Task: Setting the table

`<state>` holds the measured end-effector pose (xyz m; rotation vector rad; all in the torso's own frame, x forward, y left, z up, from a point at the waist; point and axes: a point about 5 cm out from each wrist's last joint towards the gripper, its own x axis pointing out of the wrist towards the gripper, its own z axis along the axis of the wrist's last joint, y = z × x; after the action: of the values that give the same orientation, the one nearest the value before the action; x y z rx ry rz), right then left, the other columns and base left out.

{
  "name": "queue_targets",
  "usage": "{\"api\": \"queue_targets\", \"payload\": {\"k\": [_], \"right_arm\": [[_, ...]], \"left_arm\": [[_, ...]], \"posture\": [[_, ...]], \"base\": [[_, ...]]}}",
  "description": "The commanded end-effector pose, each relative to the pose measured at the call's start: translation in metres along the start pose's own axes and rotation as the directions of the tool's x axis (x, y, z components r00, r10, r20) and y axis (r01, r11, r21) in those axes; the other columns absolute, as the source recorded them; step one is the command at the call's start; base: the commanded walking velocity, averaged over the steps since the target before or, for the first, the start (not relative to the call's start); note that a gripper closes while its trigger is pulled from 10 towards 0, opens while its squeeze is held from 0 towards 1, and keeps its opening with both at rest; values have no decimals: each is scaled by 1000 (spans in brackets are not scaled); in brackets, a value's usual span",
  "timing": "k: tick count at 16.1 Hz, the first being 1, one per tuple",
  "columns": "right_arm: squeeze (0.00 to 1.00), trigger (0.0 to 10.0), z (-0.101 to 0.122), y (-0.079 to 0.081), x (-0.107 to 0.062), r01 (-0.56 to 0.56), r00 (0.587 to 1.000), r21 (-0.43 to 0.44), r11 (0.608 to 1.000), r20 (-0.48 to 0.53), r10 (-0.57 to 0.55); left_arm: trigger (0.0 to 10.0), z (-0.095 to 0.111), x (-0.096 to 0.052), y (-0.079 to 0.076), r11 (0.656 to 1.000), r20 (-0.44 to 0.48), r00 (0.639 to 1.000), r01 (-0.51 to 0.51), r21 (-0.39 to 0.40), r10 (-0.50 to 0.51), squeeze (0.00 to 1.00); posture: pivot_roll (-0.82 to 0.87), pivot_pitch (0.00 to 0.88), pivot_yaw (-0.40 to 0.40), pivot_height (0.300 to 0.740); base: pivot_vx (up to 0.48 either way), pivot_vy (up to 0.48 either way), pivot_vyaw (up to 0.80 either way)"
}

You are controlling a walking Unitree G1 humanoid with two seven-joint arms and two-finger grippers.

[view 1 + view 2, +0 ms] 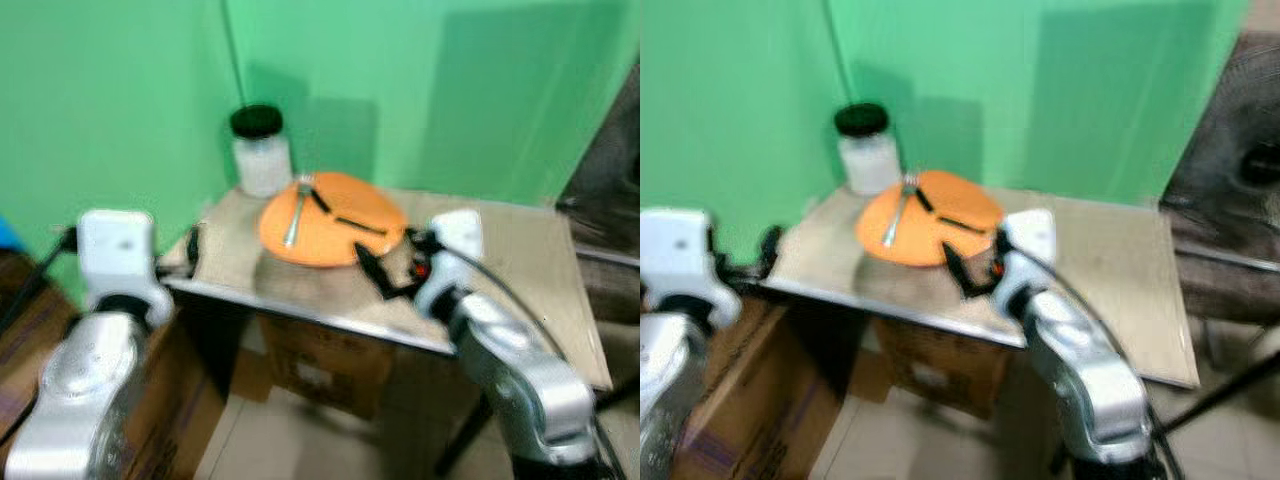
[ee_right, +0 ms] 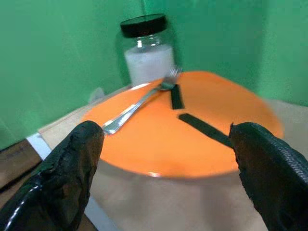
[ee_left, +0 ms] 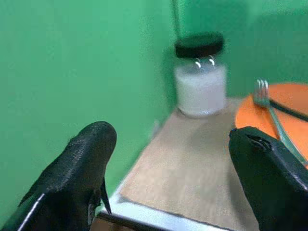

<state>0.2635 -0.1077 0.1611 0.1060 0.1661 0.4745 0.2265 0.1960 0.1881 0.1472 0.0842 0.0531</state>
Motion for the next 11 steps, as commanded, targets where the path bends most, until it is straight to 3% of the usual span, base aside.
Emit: {"api": "queue_targets", "payload": {"k": [1, 2, 5, 9, 10, 11], "right_arm": [[0, 10000, 6, -12, -5, 49, 998, -9, 999, 26, -49], [0, 10000, 7, -14, -7, 52, 998, -8, 999, 29, -52], [0, 10000, 11, -16, -14, 61, 997, 0, 998, 42, -61], [0, 10000, 12, -21, -24, 96, 995, -7, 995, 35, -96], [0, 10000, 13, -22, -25, 95, 995, 0, 995, 37, -95], [588, 10000, 13, -22, -26, 89, 995, 7, 996, 41, -89]], "left_arm": [[10000, 6, 2, -9, 997, 38, 996, 78, -2, -78, 1000], [10000, 6, 3, -14, 992, 45, 991, 125, -4, -125, 1000], [10000, 5, 3, -24, 967, 59, 966, 255, -17, -254, 1000], [10000, -5, 13, -32, 915, -9, 916, 400, 57, -400, 1000], [10000, -5, 19, -31, 921, -14, 922, 387, 45, -387, 1000], [10000, -6, 23, -29, 927, -24, 928, 371, 52, -371, 1000]], "posture": [[36, 0, 64, 740], [30, 0, 62, 740], [12, 0, 60, 740], [-7, 0, 50, 740], [-10, 0, 51, 740], [-16, 0, 53, 740]], "base": [[345, 0, 0], [341, 0, 0], [340, 0, -800], [139, 0, 0], [0, 0, 0], [0, 0, 0]]}}
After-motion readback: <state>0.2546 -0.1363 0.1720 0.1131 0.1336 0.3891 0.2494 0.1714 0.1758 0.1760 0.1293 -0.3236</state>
